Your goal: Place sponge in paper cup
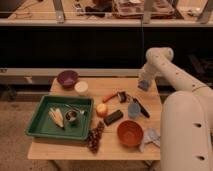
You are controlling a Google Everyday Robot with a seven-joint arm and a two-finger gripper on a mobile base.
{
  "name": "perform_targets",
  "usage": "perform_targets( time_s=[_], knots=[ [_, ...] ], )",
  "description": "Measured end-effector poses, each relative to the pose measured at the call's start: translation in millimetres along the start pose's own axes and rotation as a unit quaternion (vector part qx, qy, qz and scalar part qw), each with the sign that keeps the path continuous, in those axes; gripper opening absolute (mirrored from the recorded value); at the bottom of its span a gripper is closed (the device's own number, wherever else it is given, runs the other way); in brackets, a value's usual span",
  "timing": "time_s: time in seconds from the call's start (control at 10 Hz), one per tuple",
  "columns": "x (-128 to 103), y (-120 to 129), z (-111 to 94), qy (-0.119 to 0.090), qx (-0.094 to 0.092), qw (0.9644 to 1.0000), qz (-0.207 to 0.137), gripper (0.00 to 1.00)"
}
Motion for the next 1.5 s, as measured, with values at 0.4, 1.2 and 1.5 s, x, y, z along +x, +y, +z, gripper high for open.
perform_targets(
  time_s=[0.4,1.2,1.5],
  knots=[
    [-21,-69,-77,-0.023,0.064,0.9934,-0.093,0.00],
    [-118,-168,-116,-0.045,0.156,0.9590,-0.232,0.00],
    [-127,-208,-106,-0.043,0.160,0.9521,-0.257,0.00]
  ],
)
